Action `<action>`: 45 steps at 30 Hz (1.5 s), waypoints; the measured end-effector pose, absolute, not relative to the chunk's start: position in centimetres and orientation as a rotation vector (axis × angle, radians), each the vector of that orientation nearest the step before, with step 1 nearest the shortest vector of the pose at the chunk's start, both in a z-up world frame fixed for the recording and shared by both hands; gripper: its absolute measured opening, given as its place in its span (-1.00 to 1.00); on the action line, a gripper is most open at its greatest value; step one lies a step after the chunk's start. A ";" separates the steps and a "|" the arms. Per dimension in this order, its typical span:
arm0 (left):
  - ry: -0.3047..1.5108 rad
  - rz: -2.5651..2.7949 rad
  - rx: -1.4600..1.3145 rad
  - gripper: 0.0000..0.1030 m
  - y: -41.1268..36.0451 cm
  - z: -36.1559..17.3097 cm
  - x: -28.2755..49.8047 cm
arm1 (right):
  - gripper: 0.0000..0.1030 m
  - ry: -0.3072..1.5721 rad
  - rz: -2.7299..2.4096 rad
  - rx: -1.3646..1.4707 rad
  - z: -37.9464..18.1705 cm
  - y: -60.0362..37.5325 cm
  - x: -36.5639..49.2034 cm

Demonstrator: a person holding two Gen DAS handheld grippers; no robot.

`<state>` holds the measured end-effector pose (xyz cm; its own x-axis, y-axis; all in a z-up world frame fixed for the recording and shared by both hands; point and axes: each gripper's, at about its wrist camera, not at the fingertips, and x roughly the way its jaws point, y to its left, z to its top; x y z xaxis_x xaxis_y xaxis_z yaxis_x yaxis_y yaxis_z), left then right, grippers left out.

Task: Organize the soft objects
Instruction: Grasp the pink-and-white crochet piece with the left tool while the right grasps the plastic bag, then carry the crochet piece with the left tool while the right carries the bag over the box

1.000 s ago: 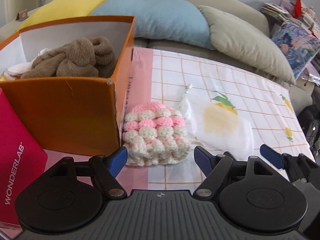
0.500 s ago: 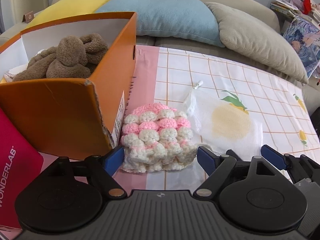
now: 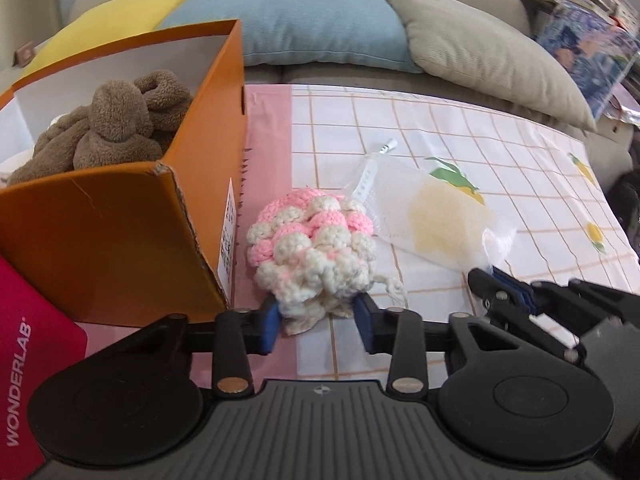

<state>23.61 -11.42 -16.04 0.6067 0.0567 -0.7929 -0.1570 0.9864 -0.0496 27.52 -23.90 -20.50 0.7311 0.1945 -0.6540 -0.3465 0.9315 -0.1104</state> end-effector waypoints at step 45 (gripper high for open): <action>0.796 -0.267 0.002 -0.92 -3.9 -8.0 7.7 | -1.00 0.791 0.275 0.029 -8.6 -22.5 12.8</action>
<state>7.74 -3.91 -8.02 0.6675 -0.2354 -0.7064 0.2372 0.9665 -0.0979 12.78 -22.49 -8.59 0.6697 0.2544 -0.6977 -0.2330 0.9640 0.1278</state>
